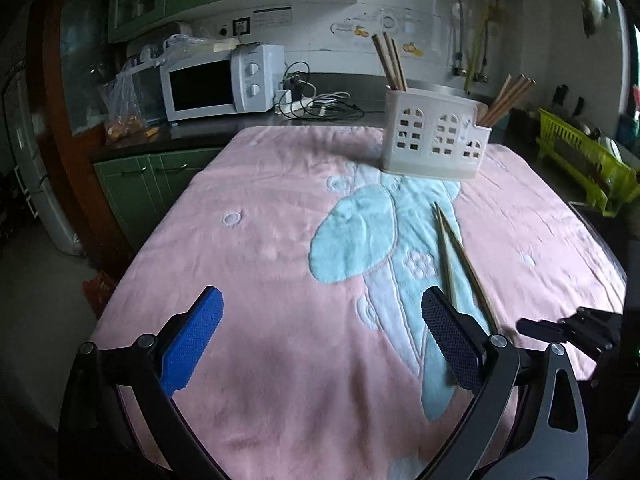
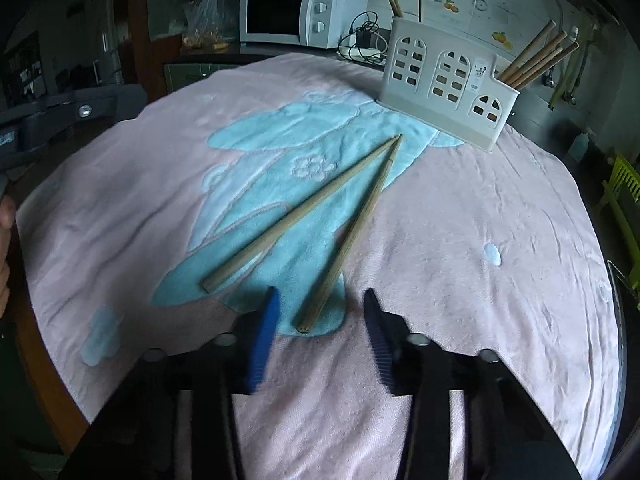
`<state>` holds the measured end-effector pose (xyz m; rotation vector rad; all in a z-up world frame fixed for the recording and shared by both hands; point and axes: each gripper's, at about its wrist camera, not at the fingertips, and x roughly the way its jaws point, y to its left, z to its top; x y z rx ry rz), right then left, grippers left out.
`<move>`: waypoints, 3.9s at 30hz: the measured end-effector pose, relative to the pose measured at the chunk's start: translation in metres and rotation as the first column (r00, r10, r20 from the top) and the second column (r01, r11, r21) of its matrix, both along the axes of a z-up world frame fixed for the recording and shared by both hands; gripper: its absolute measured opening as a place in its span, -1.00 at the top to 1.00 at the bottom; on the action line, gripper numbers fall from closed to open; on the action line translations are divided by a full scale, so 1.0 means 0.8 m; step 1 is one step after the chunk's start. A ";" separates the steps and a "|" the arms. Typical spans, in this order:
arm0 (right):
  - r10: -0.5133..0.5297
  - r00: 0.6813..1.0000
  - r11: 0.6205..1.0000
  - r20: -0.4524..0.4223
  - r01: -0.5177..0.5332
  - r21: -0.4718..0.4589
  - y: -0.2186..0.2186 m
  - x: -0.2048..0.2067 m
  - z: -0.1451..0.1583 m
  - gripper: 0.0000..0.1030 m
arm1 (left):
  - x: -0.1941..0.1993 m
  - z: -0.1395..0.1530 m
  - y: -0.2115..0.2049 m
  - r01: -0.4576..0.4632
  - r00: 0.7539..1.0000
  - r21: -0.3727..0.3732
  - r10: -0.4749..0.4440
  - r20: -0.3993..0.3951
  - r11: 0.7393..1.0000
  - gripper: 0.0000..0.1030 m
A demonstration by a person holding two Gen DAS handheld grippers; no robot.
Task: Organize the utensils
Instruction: 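Close the right gripper on a chopstick while the left gripper grasps another, then lift the right tool's chopstick toward the holder while the left carries its own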
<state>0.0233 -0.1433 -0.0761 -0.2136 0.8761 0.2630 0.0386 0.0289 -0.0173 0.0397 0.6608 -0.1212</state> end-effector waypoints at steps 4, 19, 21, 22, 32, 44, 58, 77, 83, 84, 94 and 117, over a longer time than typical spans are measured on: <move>-0.031 0.999 0.999 -0.016 0.031 0.023 -0.018 0.005 -0.001 0.55 | -0.003 -0.006 -0.003 0.018 1.000 -0.017 -0.019 -0.021 1.000 -0.91; -0.135 0.991 0.986 0.008 0.134 0.097 -0.083 0.013 0.022 0.59 | -0.011 -0.065 -0.082 0.223 0.954 -0.109 -0.240 -0.177 0.969 -0.34; -0.143 0.990 0.985 0.013 0.141 0.099 -0.088 0.013 0.025 0.59 | -0.011 -0.073 -0.091 0.237 0.948 -0.108 -0.254 -0.191 0.965 -0.12; -0.145 0.989 0.985 0.013 0.143 0.101 -0.090 0.012 0.026 0.58 | -0.010 -0.077 -0.097 0.246 0.944 -0.106 -0.263 -0.201 0.963 -0.05; -0.141 0.990 0.982 0.012 0.138 0.132 -0.094 0.007 0.028 0.44 | -0.002 -0.088 -0.119 0.251 0.947 -0.020 -0.250 -0.203 0.968 0.68; -0.077 0.997 0.983 -0.008 0.077 0.167 -0.059 0.004 0.017 0.44 | 0.021 -0.081 -0.072 0.198 0.961 -0.027 -0.200 -0.193 0.980 0.84; -0.133 0.990 0.980 -0.039 0.137 0.143 -0.043 0.021 -0.005 0.75 | 0.020 -0.089 -0.074 0.212 0.948 -0.133 -0.237 -0.212 0.968 0.79; -0.151 0.988 0.979 -0.012 0.151 0.138 -0.054 0.019 0.000 0.87 | 0.035 -0.087 -0.088 0.199 0.949 -0.064 -0.209 -0.238 0.978 0.88; -0.163 0.984 0.977 0.076 0.150 0.154 -0.072 0.008 0.041 0.87 | 0.030 -0.050 -0.071 0.197 0.968 -0.072 -0.206 -0.144 0.978 0.88; -0.163 0.982 0.976 0.095 0.147 0.161 -0.074 0.007 0.050 0.87 | 0.029 -0.042 -0.069 0.196 0.972 -0.074 -0.204 -0.121 0.978 0.88; -0.132 0.950 0.977 0.284 0.077 0.198 -0.075 0.025 0.138 0.87 | 0.044 0.027 -0.060 0.213 0.974 -0.116 -0.201 0.100 0.970 0.88; -0.085 0.963 0.970 0.255 0.021 0.242 -0.136 0.152 0.263 0.87 | 0.145 0.142 -0.073 0.237 0.964 -0.134 -0.216 0.156 0.962 0.88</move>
